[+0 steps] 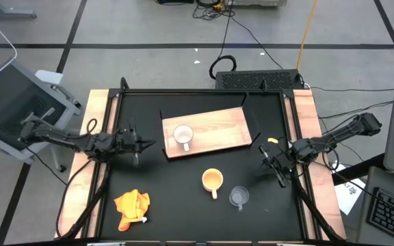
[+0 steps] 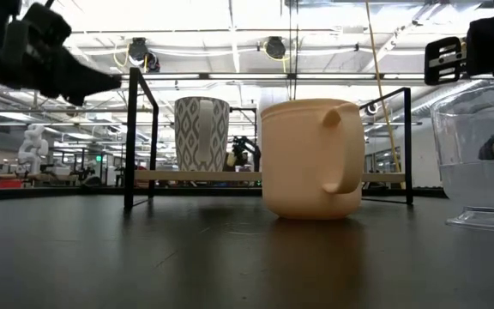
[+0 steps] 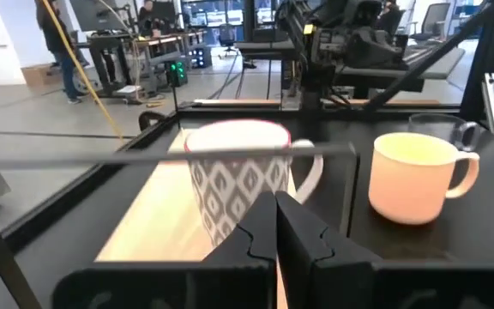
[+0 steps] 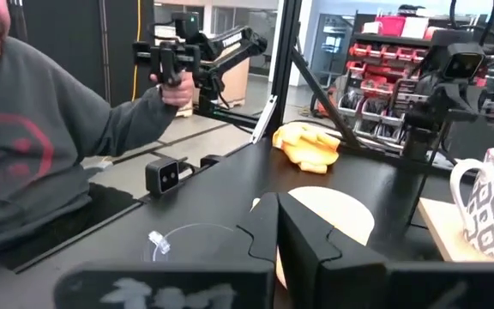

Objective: Stack small to large cups/mugs on shelf
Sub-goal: Put the yellow mug on the shelf

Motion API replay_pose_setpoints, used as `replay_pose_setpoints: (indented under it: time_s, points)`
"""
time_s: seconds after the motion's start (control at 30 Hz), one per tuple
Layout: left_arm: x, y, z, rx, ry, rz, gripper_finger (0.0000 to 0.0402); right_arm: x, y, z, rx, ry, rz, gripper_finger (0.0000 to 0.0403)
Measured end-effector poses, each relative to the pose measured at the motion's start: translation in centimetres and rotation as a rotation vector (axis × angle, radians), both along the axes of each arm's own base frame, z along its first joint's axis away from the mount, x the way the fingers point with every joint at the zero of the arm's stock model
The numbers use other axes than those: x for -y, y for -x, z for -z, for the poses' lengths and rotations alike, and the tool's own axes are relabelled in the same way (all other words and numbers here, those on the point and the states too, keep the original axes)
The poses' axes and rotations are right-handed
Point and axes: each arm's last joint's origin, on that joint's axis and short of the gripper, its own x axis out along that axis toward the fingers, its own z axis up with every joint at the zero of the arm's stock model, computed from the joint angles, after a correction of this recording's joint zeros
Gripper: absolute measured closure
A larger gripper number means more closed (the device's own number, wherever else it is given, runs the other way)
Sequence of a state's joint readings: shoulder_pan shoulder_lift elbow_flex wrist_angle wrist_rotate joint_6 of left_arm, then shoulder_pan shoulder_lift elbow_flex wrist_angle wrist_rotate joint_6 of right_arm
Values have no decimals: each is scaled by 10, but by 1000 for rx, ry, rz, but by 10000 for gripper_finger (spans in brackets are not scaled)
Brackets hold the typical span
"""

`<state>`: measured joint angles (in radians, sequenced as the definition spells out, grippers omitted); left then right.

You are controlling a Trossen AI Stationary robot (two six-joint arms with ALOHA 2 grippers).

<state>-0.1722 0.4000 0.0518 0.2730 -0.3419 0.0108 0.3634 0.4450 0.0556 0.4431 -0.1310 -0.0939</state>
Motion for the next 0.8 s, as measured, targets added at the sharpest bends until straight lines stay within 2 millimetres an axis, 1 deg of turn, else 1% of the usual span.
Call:
replay_pose_setpoints:
  time_s: [0.1, 0.17, 0.4, 0.6, 0.7, 0.8]
  points:
    - [0, 2, 12, -16, 20, 1, 401, 0, 0, 0, -1, -2, 0, 403]
    - [0, 2, 15, -44, 26, 13, 401, 0, 0, 0, -1, -2, 0, 403]
    - [2, 2, 17, -61, 34, 66, 401, 0, 0, 0, -9, -16, 0, 403]
    - [2, 2, 18, -72, 34, 66, 401, 0, -1, 1, -26, -33, 4, 403]
    - [2, 2, 18, -72, 35, 70, 401, 0, -3, 4, -59, -13, 11, 403]
    - [2, 2, 18, -72, 35, 75, 401, -1, -9, -8, -54, -10, 24, 403]
